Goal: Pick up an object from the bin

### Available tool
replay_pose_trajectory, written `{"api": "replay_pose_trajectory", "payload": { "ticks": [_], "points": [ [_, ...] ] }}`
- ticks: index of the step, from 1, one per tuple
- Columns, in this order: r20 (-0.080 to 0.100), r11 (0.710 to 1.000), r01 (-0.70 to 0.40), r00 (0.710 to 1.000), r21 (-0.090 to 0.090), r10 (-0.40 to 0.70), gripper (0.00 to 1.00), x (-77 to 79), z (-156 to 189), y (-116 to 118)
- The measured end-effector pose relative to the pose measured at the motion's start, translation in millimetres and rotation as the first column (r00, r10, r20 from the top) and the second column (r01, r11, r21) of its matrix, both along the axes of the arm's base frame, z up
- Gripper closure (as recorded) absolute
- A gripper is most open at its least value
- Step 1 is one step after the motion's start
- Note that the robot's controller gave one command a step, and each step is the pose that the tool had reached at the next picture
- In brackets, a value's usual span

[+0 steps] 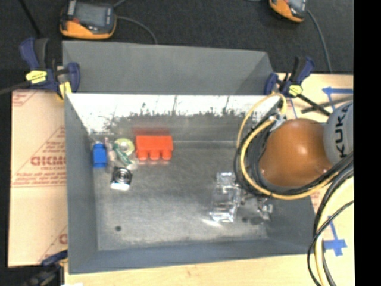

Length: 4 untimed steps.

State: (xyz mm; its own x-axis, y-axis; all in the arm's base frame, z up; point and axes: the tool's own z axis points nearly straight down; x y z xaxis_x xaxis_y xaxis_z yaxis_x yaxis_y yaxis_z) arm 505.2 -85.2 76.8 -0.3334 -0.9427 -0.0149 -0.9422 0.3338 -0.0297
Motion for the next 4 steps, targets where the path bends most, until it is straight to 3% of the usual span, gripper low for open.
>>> {"api": "replay_pose_trajectory", "payload": {
  "ticks": [1, 2, 3, 4],
  "points": [
    [-0.024, 0.942, 0.336, 0.942, 0.001, -0.336, 0.00, -22.8, -5.3, 37.2],
    [-0.024, 0.943, 0.333, 0.943, -0.001, -0.333, 1.00, -22.7, -4.2, 36.5],
    [-0.028, 0.942, 0.335, 0.942, -0.003, -0.335, 1.00, -21.2, 58.4, 35.7],
    [-0.031, 0.941, 0.338, 0.941, -0.003, -0.338, 1.00, -20.8, 82.6, 35.0]
  ]
}}
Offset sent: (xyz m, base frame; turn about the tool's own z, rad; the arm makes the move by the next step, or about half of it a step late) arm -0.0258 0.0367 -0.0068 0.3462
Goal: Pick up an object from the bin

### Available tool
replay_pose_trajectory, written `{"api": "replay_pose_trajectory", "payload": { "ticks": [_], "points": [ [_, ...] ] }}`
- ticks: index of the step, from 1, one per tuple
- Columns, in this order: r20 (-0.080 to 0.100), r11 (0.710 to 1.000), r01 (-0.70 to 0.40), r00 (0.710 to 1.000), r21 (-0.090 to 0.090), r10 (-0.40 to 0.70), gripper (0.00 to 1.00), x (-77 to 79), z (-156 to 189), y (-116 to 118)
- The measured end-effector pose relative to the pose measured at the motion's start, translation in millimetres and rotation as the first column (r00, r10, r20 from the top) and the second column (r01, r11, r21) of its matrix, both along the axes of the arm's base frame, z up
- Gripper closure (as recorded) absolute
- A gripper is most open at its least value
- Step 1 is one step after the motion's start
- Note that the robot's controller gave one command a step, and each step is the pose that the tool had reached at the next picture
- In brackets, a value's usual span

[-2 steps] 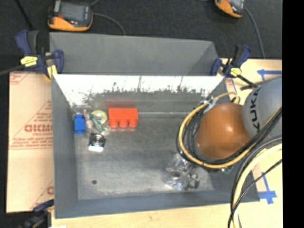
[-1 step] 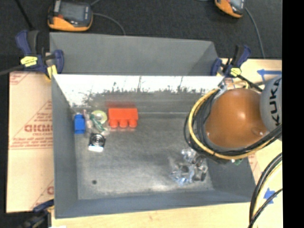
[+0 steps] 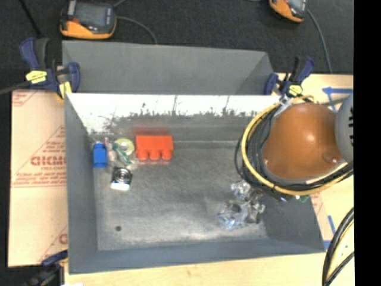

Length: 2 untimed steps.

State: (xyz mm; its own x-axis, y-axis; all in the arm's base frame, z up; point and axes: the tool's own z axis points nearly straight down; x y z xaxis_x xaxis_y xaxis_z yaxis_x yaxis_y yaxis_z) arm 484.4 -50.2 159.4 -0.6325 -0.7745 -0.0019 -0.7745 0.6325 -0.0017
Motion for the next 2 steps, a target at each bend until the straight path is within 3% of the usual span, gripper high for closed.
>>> {"api": "replay_pose_trajectory", "payload": {
  "ticks": [1, 2],
  "points": [
    [0.001, 1.000, 0.004, 1.000, 0.000, -0.004, 1.00, 0.5, 28.5, -0.5],
    [0.000, 1.000, 0.008, 1.000, 0.000, -0.008, 1.00, 0.8, 32.2, -1.1]
  ]
}}
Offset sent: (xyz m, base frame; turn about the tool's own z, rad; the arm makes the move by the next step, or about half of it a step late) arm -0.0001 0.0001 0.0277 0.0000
